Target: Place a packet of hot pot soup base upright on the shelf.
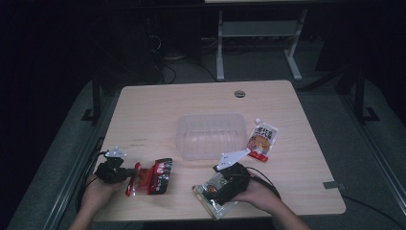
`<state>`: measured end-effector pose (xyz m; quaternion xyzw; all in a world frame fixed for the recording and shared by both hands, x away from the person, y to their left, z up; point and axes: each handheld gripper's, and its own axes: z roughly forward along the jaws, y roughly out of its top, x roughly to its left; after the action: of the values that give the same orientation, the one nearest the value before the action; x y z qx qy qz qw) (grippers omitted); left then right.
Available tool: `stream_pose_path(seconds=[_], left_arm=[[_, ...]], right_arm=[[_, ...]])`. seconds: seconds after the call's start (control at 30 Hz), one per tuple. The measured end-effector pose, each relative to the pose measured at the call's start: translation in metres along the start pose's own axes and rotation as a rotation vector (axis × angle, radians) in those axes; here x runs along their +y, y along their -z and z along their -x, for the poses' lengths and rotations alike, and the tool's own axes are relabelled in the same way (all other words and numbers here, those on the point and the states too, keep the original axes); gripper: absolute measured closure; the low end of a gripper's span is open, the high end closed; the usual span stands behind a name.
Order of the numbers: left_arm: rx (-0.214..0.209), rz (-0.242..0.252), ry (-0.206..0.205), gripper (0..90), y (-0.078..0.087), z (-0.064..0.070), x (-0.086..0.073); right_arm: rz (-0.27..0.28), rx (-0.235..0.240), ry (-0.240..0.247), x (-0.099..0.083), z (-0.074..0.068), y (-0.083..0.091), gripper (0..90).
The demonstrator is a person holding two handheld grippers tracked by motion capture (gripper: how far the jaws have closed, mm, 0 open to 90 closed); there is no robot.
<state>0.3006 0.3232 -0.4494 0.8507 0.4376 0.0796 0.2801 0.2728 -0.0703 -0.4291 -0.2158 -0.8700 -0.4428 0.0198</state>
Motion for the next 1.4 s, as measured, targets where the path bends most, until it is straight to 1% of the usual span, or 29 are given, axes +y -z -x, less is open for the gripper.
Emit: stream_pose_path(seconds=[0.03, 0.1, 0.2, 0.27, 0.3, 0.33, 0.4, 0.43, 0.47, 0.5, 0.53, 0.57, 0.6, 0.63, 0.73, 0.87, 0.93, 0.97, 1.03, 1.07, 1.1, 1.13, 1.2, 1.23, 1.27, 1.3, 1.33, 1.37, 1.4], left_arm=[[-0.001, 0.001, 0.001, 90.0, 0.000, 0.000, 0.000], [-0.005, 0.001, 0.005, 89.9, 0.000, 0.000, 0.000], [-0.004, 0.005, 0.004, 90.0, 0.000, 0.000, -0.001], [-0.004, 0.006, 0.003, 90.0, 0.000, 0.000, -0.001], [-0.004, 0.006, 0.003, 90.0, 0.000, 0.000, -0.001], [-0.005, 0.001, 0.005, 89.9, 0.000, 0.000, -0.001], [-0.008, 0.003, 0.005, 90.0, 0.000, 0.000, -0.001], [-0.009, 0.003, 0.005, 90.0, 0.000, 0.000, -0.001], [-0.008, 0.003, 0.004, 90.0, 0.000, 0.000, -0.001], [-0.008, 0.004, 0.005, 90.0, 0.000, 0.000, -0.001], [-0.009, 0.004, 0.006, 90.0, 0.000, 0.000, -0.001], [-0.008, 0.004, 0.006, 90.0, 0.000, 0.000, -0.001], [-0.008, 0.003, 0.006, 90.0, 0.000, 0.000, -0.001], [-0.006, 0.003, 0.007, 90.0, 0.000, 0.000, -0.001], [-0.008, 0.004, 0.007, 90.0, 0.000, 0.000, -0.001], [-0.010, 0.008, 0.006, 90.0, 0.000, -0.001, -0.001], [-0.014, 0.004, 0.007, 90.0, 0.000, -0.002, -0.001], [-0.016, 0.005, 0.009, 90.0, 0.000, -0.002, -0.001], [-0.017, 0.006, 0.010, 90.0, 0.000, -0.002, -0.001], [-0.017, 0.004, 0.008, 90.0, 0.000, -0.002, -0.001], [-0.018, 0.005, 0.008, 90.0, 0.000, -0.002, -0.001], [-0.018, 0.005, 0.009, 90.0, 0.000, -0.002, -0.001], [-0.020, 0.009, 0.013, 90.0, 0.000, -0.002, -0.001], [-0.019, 0.006, 0.008, 90.0, 0.000, -0.002, -0.001], [-0.020, 0.006, 0.008, 90.0, 0.000, -0.002, -0.001], [-0.020, 0.006, 0.008, 90.0, 0.000, -0.002, -0.001], [-0.020, 0.006, 0.008, 90.0, 0.000, -0.002, -0.001], [-0.020, 0.006, 0.007, 90.0, 0.000, -0.002, -0.001], [-0.022, 0.009, 0.007, 90.0, 0.000, -0.003, -0.001]], right_arm=[[0.006, 0.022, -0.013, 0.006, -0.001, -0.009, 8.2], [0.002, 0.033, -0.015, 0.009, -0.001, -0.013, 8.3], [0.004, 0.058, -0.018, 0.017, -0.001, -0.027, 8.8], [0.001, 0.085, -0.034, 0.025, 0.000, -0.040, 8.9], [0.001, 0.085, -0.034, 0.025, 0.000, -0.040, 8.9], [0.009, 0.093, -0.041, 0.029, 0.000, -0.048, 13.1], [0.017, 0.099, -0.044, 0.031, 0.001, -0.052, 13.1], [0.015, 0.117, -0.060, 0.034, 0.002, -0.061, 13.6], [0.015, 0.117, -0.060, 0.034, 0.002, -0.061, 13.6], [0.010, 0.121, -0.059, 0.037, 0.002, -0.071, 14.1], [0.010, 0.129, -0.068, 0.038, 0.002, -0.076, 15.3], [0.010, 0.129, -0.068, 0.038, 0.002, -0.076, 15.3], [0.016, 0.153, -0.086, 0.040, 0.002, -0.084, 15.6], [0.015, 0.162, -0.089, 0.041, 0.001, -0.088, 15.7], [0.025, 0.181, -0.098, 0.044, 0.000, -0.096, 17.3], [0.035, 0.187, -0.114, 0.047, 0.000, -0.102, 20.7], [0.035, 0.182, -0.105, 0.047, 0.001, -0.104, 21.6], [0.037, 0.182, -0.112, 0.048, 0.001, -0.105, 23.8], [0.053, 0.186, -0.109, 0.051, 0.002, -0.107, 34.9], [0.053, 0.186, -0.109, 0.051, 0.002, -0.107, 34.9], [0.066, 0.186, -0.107, 0.053, 0.003, -0.107, 45.9], [0.076, 0.191, -0.108, 0.054, 0.004, -0.107, 51.4], [0.090, 0.192, -0.117, 0.055, 0.005, -0.107, 59.7], [0.090, 0.192, -0.117, 0.055, 0.005, -0.107, 59.7], [0.095, 0.198, -0.123, 0.056, 0.005, -0.107, 62.7], [0.100, 0.202, -0.128, 0.058, 0.006, -0.108, 69.9], [0.100, 0.202, -0.128, 0.058, 0.006, -0.108, 69.9], [0.102, 0.206, -0.123, 0.059, 0.006, -0.109, 76.6], [0.101, 0.208, -0.121, 0.060, 0.005, -0.109, 80.3]])
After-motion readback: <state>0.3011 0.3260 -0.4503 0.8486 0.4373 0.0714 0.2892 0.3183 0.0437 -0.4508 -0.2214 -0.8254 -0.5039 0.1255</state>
